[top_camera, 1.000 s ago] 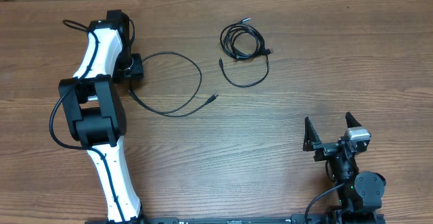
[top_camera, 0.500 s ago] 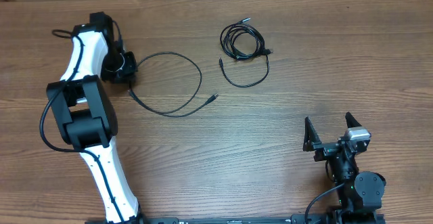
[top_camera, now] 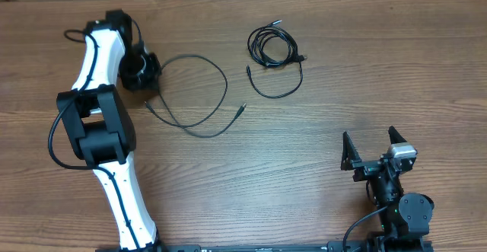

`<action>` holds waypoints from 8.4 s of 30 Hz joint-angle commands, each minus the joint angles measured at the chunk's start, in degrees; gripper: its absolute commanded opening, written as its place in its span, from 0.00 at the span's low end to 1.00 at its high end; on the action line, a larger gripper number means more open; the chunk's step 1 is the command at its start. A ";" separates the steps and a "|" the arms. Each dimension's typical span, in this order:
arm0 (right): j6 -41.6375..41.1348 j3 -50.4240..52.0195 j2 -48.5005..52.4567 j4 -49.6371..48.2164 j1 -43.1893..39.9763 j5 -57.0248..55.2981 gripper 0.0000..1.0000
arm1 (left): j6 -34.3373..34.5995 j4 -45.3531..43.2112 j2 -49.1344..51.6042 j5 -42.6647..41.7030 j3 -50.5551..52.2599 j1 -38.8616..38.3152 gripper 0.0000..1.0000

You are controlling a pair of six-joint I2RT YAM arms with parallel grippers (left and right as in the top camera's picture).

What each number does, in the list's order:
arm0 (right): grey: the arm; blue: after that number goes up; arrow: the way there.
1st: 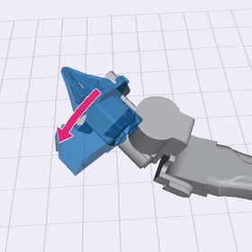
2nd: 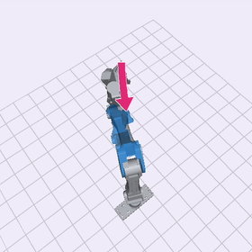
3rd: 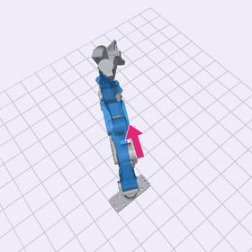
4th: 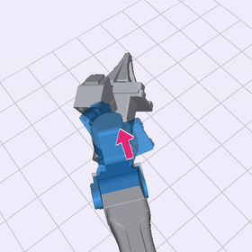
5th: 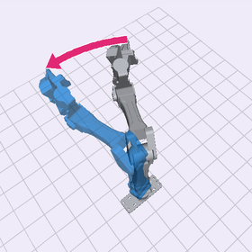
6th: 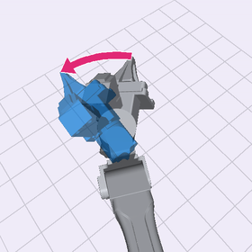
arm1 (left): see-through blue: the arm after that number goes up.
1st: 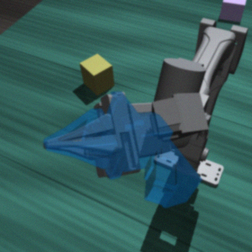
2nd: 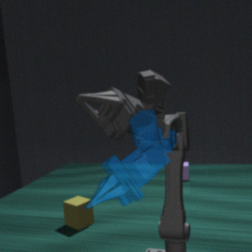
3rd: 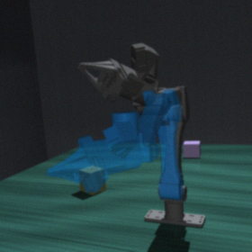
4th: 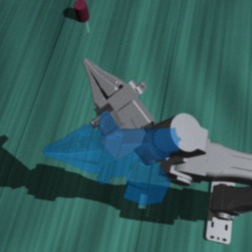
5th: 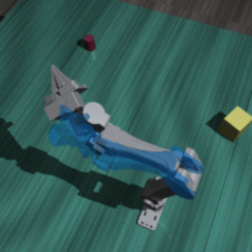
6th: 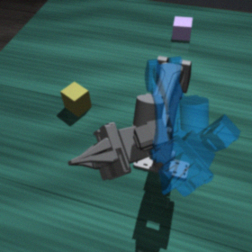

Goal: Untangle cables

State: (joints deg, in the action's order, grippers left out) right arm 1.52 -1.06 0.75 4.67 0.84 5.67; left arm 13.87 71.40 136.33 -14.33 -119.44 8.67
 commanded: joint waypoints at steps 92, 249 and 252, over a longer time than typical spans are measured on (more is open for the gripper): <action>0.28 0.57 -0.13 -0.26 -0.11 -0.28 1.00 | 7.37 4.81 -1.88 6.29 -14.23 -2.34 0.04; 0.28 0.57 -0.13 -0.26 -0.11 -0.28 1.00 | -17.66 -16.33 -19.78 7.10 26.34 -24.22 0.04; 0.28 0.57 -0.13 -0.26 -0.11 -0.28 1.00 | -14.84 -14.56 -19.78 5.01 22.12 -23.26 0.04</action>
State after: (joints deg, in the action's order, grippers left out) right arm 1.52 -1.06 0.75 4.67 0.84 5.69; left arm -6.20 55.61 116.55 -5.80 -92.75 -15.84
